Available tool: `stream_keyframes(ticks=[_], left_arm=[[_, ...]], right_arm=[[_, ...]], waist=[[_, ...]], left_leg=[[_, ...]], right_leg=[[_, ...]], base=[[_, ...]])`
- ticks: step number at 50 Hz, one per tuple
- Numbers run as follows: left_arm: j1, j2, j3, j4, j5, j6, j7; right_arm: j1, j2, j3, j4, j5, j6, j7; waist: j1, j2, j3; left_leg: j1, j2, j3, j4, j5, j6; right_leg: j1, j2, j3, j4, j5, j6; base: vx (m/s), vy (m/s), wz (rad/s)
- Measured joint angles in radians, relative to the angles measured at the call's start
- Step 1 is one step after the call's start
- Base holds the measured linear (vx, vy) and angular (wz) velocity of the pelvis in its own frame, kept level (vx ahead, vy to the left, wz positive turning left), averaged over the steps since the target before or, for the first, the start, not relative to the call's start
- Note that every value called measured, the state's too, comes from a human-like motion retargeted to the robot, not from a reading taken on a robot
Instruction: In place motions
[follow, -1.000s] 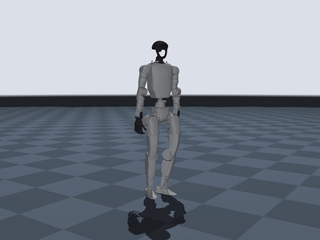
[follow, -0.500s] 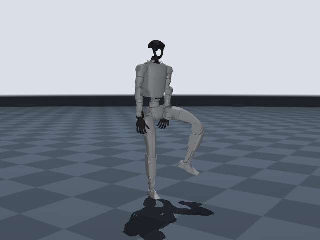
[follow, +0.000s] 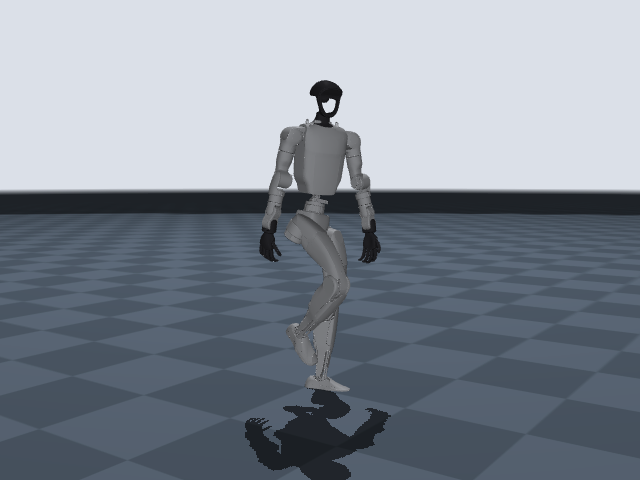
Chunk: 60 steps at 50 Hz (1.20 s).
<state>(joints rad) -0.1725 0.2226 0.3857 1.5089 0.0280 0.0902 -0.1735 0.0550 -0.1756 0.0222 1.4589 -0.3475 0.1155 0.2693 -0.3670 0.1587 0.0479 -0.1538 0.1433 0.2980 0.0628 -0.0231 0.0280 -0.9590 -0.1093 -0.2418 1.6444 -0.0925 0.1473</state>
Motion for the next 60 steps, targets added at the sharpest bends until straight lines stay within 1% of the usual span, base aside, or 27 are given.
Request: stream_keyframes(ticks=[3, 7, 11, 15, 16, 17, 18, 20, 22, 23, 25, 27, 28, 30, 33, 35, 38, 40, 43, 45, 47, 52, 55, 57, 58, 59, 60], left_arm=[[-0.022, -0.004, -0.025, 0.009, -0.025, -0.014, 0.014], [-0.018, -0.016, -0.024, 0.026, -0.026, -0.005, -0.007], [0.031, -0.050, -0.010, 0.022, -0.015, -0.015, 0.002], [0.102, -0.082, 0.013, 0.038, -0.004, -0.016, 0.002], [0.128, -0.080, 0.019, 0.048, 0.007, -0.016, -0.002], [0.154, -0.080, 0.024, 0.057, 0.018, -0.016, -0.006], [0.181, -0.083, 0.029, 0.065, 0.026, -0.014, -0.006], [0.244, -0.085, 0.043, 0.075, 0.036, -0.010, -0.010], [0.295, -0.090, 0.064, 0.084, 0.033, 0.001, -0.022], [0.296, -0.097, 0.076, 0.087, 0.028, 0.010, -0.028], [0.266, -0.107, 0.101, 0.092, -0.014, 0.006, -0.027], [0.240, -0.090, 0.099, 0.074, -0.061, -0.008, -0.045], [0.237, -0.089, 0.105, 0.061, -0.053, -0.005, -0.061], [0.225, -0.098, 0.118, 0.068, 0.003, 0.010, -0.093], [0.252, -0.104, 0.085, 0.085, 0.029, 0.005, -0.071], [0.283, -0.091, 0.055, 0.084, 0.013, -0.009, -0.085], [0.291, -0.086, 0.085, 0.102, 0.047, 0.008, -0.085], [0.296, -0.077, 0.093, 0.116, 0.041, 0.015, -0.072], [0.291, -0.060, 0.104, 0.115, 0.015, 0.025, -0.070], [0.284, -0.056, 0.116, 0.097, 0.010, 0.030, -0.072], [0.292, -0.063, 0.120, 0.077, 0.003, 0.019, -0.066], [0.304, -0.071, 0.114, 0.015, -0.019, -0.004, -0.048], [0.302, -0.072, 0.106, 0.000, -0.027, -0.006, -0.035], [0.291, -0.078, 0.104, 0.017, -0.034, 0.002, -0.029], [0.288, -0.080, 0.102, 0.020, -0.036, 0.002, -0.029], [0.284, -0.082, 0.098, 0.024, -0.035, 0.004, -0.030], [0.280, -0.085, 0.093, 0.028, -0.034, 0.005, -0.032]], right_arm=[[0.005, -0.001, 0.014, -0.010, -0.029, -0.017, 0.010], [0.014, -0.002, 0.023, -0.005, -0.066, -0.019, -0.005], [0.037, -0.013, 0.030, -0.011, -0.052, -0.018, -0.016], [0.045, -0.021, 0.034, -0.017, -0.025, -0.017, -0.028], [0.039, -0.017, 0.038, -0.008, -0.012, -0.014, -0.029], [0.035, -0.014, 0.040, -0.002, -0.001, -0.011, -0.032], [0.034, -0.012, 0.041, -0.002, 0.005, -0.009, -0.037], [0.030, -0.007, 0.056, -0.003, 0.016, -0.007, -0.046], [0.012, -0.002, 0.082, -0.002, 0.027, -0.005, -0.047], [-0.018, 0.003, 0.082, -0.003, 0.033, 0.000, -0.044], [-0.094, 0.015, 0.091, -0.033, 0.052, 0.004, -0.044], [-0.151, 0.017, 0.107, -0.088, 0.056, -0.020, -0.033], [-0.171, 0.011, 0.116, -0.108, 0.045, -0.034, -0.013], [-0.196, -0.007, 0.124, -0.144, 0.007, -0.046, 0.016], [-0.185, -0.006, 0.075, -0.160, -0.035, -0.033, -0.043], [-0.181, -0.005, 0.072, -0.157, -0.021, -0.040, -0.066], [-0.182, 0.000, 0.085, -0.156, 0.018, -0.042, -0.052], [-0.170, 0.007, 0.087, -0.149, 0.035, -0.041, -0.027], [-0.151, 0.016, 0.089, -0.135, 0.042, -0.029, -0.008], [-0.135, 0.020, 0.086, -0.121, 0.038, -0.027, -0.017], [-0.099, 0.023, 0.091, -0.113, 0.034, -0.026, -0.026], [-0.014, 0.018, 0.113, -0.078, 0.009, -0.022, -0.029], [0.019, 0.009, 0.117, -0.047, -0.036, -0.014, -0.011], [0.021, -0.007, 0.100, -0.006, -0.110, -0.004, 0.003], [0.026, -0.011, 0.091, 0.005, -0.127, 0.001, -0.002], [0.031, -0.016, 0.078, 0.016, -0.140, 0.007, -0.009], [0.036, -0.021, 0.062, 0.027, -0.150, 0.013, -0.018]], waist=[[-0.012, 0.002, 0.013], [-0.014, -0.020, 0.008], [0.046, -0.043, -0.018], [0.100, -0.084, -0.060], [0.115, -0.105, -0.047], [0.126, -0.122, -0.039], [0.129, -0.132, -0.040], [0.171, -0.154, -0.044], [0.230, -0.178, -0.063], [0.196, -0.190, -0.056], [0.227, -0.229, 0.033], [0.227, -0.212, 0.107], [0.214, -0.208, 0.133], [0.299, -0.229, 0.165], [0.427, -0.251, 0.149], [0.457, -0.282, 0.137], [0.461, -0.313, 0.137], [0.444, -0.314, 0.125], [0.421, -0.288, 0.112], [0.398, -0.266, 0.098], [0.389, -0.257, 0.047], [0.361, -0.228, -0.043], [0.337, -0.183, -0.088], [0.301, -0.149, -0.075], [0.294, -0.133, -0.082], [0.259, -0.112, -0.095], [0.210, -0.088, -0.109]], left_leg=[[0.002, 0.017, 0.017, -0.006, 0.009, -0.003], [0.030, 0.000, 0.022, -0.014, 0.008, -0.002], [0.071, -0.016, 0.067, -0.026, -0.006, -0.011], [0.113, -0.062, 0.088, -0.019, -0.052, -0.006], [0.151, -0.071, 0.088, -0.010, -0.071, -0.009], [0.181, -0.080, 0.085, 0.001, -0.089, -0.011], [0.193, -0.088, 0.075, 0.018, -0.106, -0.013], [0.210, -0.100, 0.088, 0.077, -0.133, -0.016], [0.170, -0.092, 0.155, 0.198, -0.022, -0.026], [0.098, -0.076, 0.127, 0.310, 0.100, -0.034], [-0.104, -0.016, 0.124, 0.636, 0.329, 0.020], [-0.349, 0.078, 0.075, 0.981, 0.262, 0.123], [-0.468, 0.132, 0.047, 1.125, 0.228, 0.139], [-0.655, 0.214, 0.080, 1.317, 0.170, 0.171], [-0.938, 0.253, 0.100, 1.454, 0.099, 0.174], [-1.095, 0.245, 0.113, 1.487, 0.069, 0.181], [-1.211, 0.225, 0.130, 1.480, 0.037, 0.169], [-1.228, 0.224, 0.122, 1.483, 0.027, 0.174], [-1.140, 0.245, 0.085, 1.479, 0.026, 0.169], [-1.029, 0.239, 0.069, 1.440, 0.045, 0.147], [-0.880, 0.224, 0.100, 1.351, 0.059, 0.120], [-0.465, 0.026, 0.055, 0.898, 0.136, -0.023], [-0.206, -0.068, 0.002, 0.523, 0.157, -0.038], [0.016, -0.124, -0.015, 0.220, 0.045, -0.025], [0.079, -0.127, 0.014, 0.124, -0.070, 0.003], [0.129, -0.110, 0.077, 0.057, -0.113, 0.005], [0.173, -0.085, 0.157, 0.004, -0.119, -0.007]], right_leg=[[-0.101, -0.021, -0.010, 0.075, -0.028, -0.001], [-0.036, -0.046, -0.016, -0.009, -0.032, -0.006], [0.216, 0.009, -0.010, -0.306, 0.008, 0.003], [0.536, 0.111, 0.048, -0.769, 0.062, -0.012], [0.651, 0.132, 0.065, -0.913, 0.078, -0.027], [0.755, 0.146, 0.071, -1.051, 0.069, -0.040], [0.839, 0.148, 0.055, -1.175, 0.009, -0.051], [0.983, 0.111, -0.093, -1.361, -0.115, -0.143], [1.005, 0.089, -0.070, -1.424, -0.088, -0.154], [0.981, 0.062, -0.064, -1.418, -0.077, -0.133], [0.989, 0.007, -0.039, -1.424, -0.060, -0.115], [1.013, 0.059, -0.086, -1.474, -0.026, -0.144], [1.016, 0.077, -0.094, -1.483, -0.011, -0.152], [1.008, 0.060, -0.056, -1.471, 0.000, -0.163], [0.954, 0.037, -0.014, -1.434, 0.003, -0.191], [0.927, 0.019, 0.004, -1.408, -0.009, -0.208], [0.904, -0.019, 0.031, -1.367, -0.038, -0.225], [0.905, -0.020, 0.021, -1.359, -0.053, -0.233], [0.927, 0.020, 0.019, -1.389, -0.057, -0.240], [0.944, 0.043, 0.009, -1.419, -0.053, -0.236], [0.933, 0.045, 0.014, -1.463, -0.033, -0.222], [0.929, 0.058, -0.033, -1.514, -0.020, -0.194], [0.937, 0.091, -0.079, -1.521, -0.029, -0.174], [0.987, 0.113, -0.097, -1.513, -0.050, -0.160], [0.991, 0.128, -0.096, -1.505, -0.060, -0.156], [0.990, 0.138, -0.124, -1.493, -0.073, -0.148], [0.988, 0.146, -0.167, -1.478, -0.087, -0.138]], base=[[-0.02, 0.00, 0.39], [0.11, -0.02, 0.10], [0.15, -0.01, -0.54], [0.21, -0.06, -0.57], [0.27, -0.08, -0.43], [0.27, -0.08, -0.23], [0.27, -0.10, -0.30], [0.25, -0.12, -0.95], [0.05, -0.12, -0.79], [-0.34, -0.14, 0.52], [-0.60, -0.16, 0.20], [-0.48, -0.23, 0.35], [-0.24, -0.15, 0.15], [-0.07, -0.05, -1.12], [0.04, 0.00, -1.13], [0.06, -0.01, -0.52], [0.01, 0.02, -0.25], [0.10, -0.01, 0.24], [0.05, -0.04, 0.41], [0.04, 0.00, 0.52], [0.10, 0.07, 0.22], [0.12, 0.04, 0.20], [0.22, 0.07, 0.19], [0.28, 0.11, 0.21], [0.25, 0.11, 0.45], [0.25, 0.12, 1.04], [0.17, 0.12, 1.28]])
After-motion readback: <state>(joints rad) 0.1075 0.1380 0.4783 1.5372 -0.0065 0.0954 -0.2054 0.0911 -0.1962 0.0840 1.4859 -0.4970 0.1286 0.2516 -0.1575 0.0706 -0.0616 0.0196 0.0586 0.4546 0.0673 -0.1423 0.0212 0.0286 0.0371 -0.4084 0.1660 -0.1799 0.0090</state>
